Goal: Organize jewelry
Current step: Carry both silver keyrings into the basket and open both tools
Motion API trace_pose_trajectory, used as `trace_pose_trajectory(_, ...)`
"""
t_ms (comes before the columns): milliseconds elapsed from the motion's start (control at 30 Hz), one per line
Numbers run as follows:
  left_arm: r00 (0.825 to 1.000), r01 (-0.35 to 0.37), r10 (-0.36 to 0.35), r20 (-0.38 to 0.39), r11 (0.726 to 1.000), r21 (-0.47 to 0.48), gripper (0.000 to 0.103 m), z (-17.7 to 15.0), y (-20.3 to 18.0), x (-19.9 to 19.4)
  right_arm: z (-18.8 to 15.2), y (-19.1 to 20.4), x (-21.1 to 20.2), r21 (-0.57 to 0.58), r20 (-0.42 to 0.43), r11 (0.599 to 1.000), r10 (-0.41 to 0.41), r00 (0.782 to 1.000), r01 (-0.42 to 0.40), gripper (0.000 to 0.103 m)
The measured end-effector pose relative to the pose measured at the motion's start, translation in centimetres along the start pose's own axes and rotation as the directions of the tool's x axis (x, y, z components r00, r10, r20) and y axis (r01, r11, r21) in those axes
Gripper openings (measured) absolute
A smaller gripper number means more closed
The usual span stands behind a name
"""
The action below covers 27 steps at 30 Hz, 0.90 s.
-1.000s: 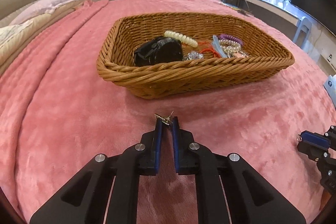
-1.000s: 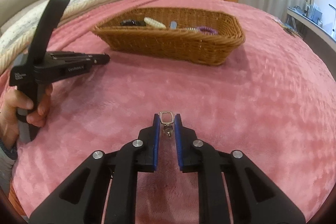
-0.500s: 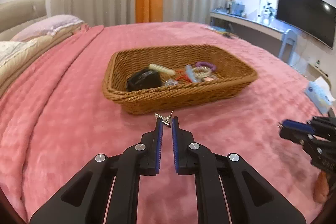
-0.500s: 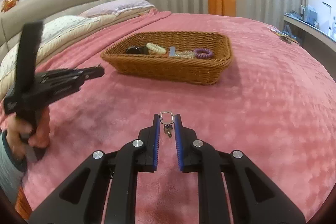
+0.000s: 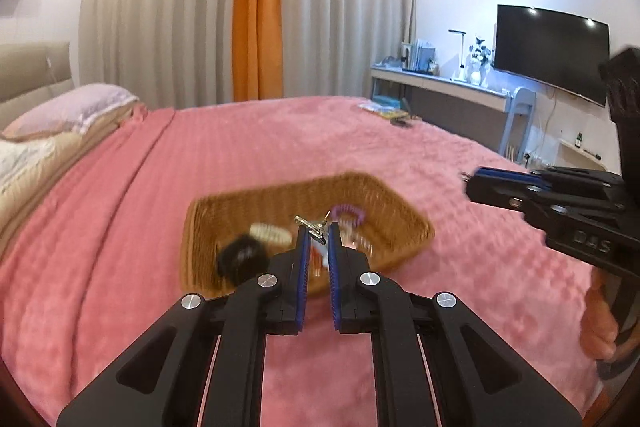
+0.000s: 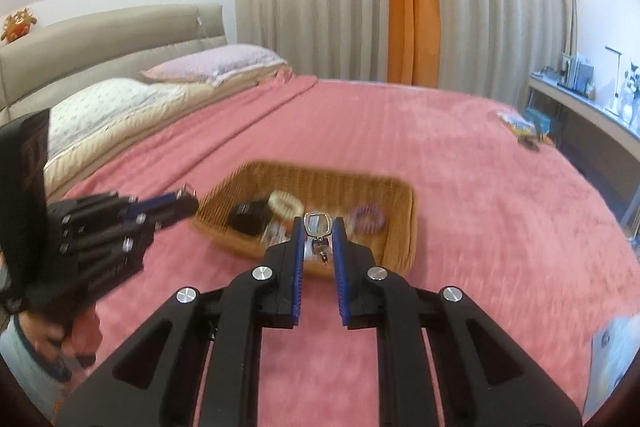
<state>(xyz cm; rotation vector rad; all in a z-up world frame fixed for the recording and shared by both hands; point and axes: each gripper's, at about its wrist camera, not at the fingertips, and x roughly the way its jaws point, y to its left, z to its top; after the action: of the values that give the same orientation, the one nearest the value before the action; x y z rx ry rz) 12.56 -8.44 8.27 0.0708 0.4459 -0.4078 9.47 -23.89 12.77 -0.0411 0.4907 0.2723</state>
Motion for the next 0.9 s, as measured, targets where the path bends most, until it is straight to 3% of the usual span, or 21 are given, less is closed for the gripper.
trace_pose_trajectory(200, 0.999, 0.011, -0.012, -0.032, 0.999, -0.037, 0.007, 1.8, 1.1, 4.9, 3.2, -2.0, 6.4, 0.088, -0.048, 0.996, 0.02, 0.999, -0.016, 0.012)
trace_pose_trajectory(433, 0.995, -0.006, -0.003, -0.099, 0.996, -0.089, 0.007, 1.0, 2.9, 11.1, 3.3, -4.5, 14.4, 0.223, -0.155, 0.975, 0.057, 0.986, -0.021, 0.012)
trace_pose_trajectory(700, 0.986, 0.0, -0.017, -0.167, 0.995, -0.104, 0.007, -0.6, 4.4, 14.6, 1.3, -5.4, 18.9, 0.237, -0.238, 0.971, 0.069, 0.969, -0.011, 0.012)
trace_pose_trajectory(900, 0.98, 0.002, -0.024, -0.198, 0.994, -0.11, 0.008, -1.2, 4.6, 15.4, 0.9, -5.0, 19.7, 0.213, -0.267, 0.977, 0.066, 0.961, -0.008, 0.012)
